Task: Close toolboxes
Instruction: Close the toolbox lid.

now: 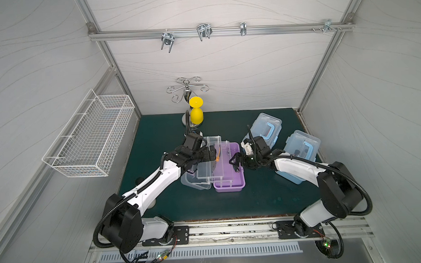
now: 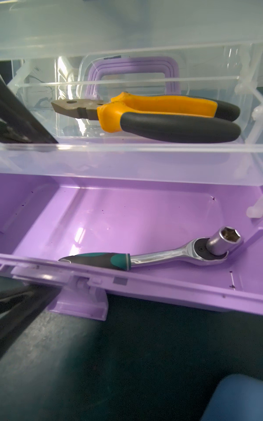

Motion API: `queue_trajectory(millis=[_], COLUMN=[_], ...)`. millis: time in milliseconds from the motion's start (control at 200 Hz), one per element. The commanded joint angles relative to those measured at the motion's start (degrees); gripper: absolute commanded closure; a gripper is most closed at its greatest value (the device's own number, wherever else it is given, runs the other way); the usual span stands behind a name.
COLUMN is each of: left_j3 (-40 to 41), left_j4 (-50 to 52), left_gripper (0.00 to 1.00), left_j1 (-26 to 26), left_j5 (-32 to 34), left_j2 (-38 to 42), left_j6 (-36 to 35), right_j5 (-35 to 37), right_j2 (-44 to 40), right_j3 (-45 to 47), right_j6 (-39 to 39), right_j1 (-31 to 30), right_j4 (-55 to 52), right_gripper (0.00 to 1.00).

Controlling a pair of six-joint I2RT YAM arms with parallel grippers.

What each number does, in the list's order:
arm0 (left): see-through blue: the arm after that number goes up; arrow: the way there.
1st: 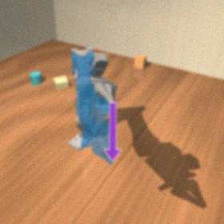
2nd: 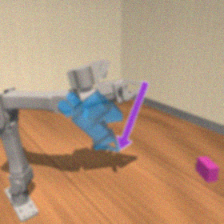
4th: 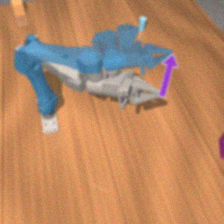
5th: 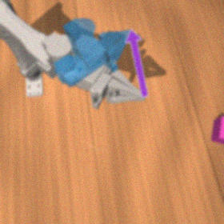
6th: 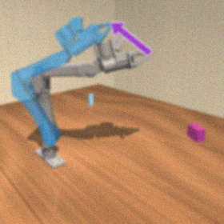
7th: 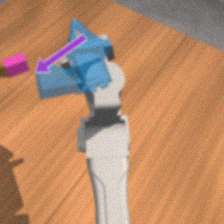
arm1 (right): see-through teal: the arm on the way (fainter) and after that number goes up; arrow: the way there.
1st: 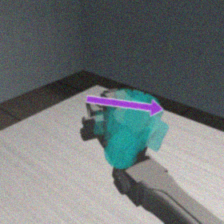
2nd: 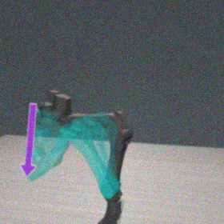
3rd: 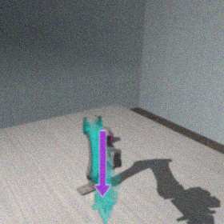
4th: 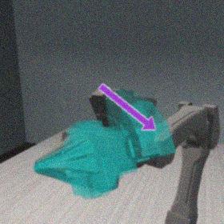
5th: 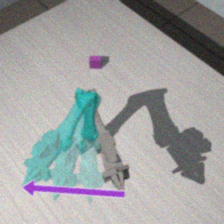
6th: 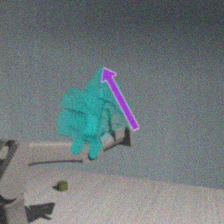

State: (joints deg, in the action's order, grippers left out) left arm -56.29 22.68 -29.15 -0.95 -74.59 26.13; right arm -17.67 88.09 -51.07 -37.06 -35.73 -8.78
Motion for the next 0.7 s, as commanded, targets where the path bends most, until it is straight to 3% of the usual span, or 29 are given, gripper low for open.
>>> queue_trajectory(millis=[0,225,695], left_j3=[-4.66,-5.93,-7.68], left_j4=[-0.62,-0.19,2.35], left_gripper=[0.01,0.01,0.01], left_j1=[-0.66,-0.65,-0.65], left_j5=[0.72,-0.73,4.32], left_j2=[2.75,3.0,7.94], left_j6=[-3.32,-6.16,-8.12], right_j5=[1.11,1.15,1.52], right_j2=[1.18,1.25,2.23], right_j3=[-0.84,-1.01,-1.41], right_j6=[1.02,0.92,0.91], right_j1=[-1.1,-1.2,-1.19], right_j4=[0.53,0.34,-0.52], right_gripper=[0.12,0.12,0.12])
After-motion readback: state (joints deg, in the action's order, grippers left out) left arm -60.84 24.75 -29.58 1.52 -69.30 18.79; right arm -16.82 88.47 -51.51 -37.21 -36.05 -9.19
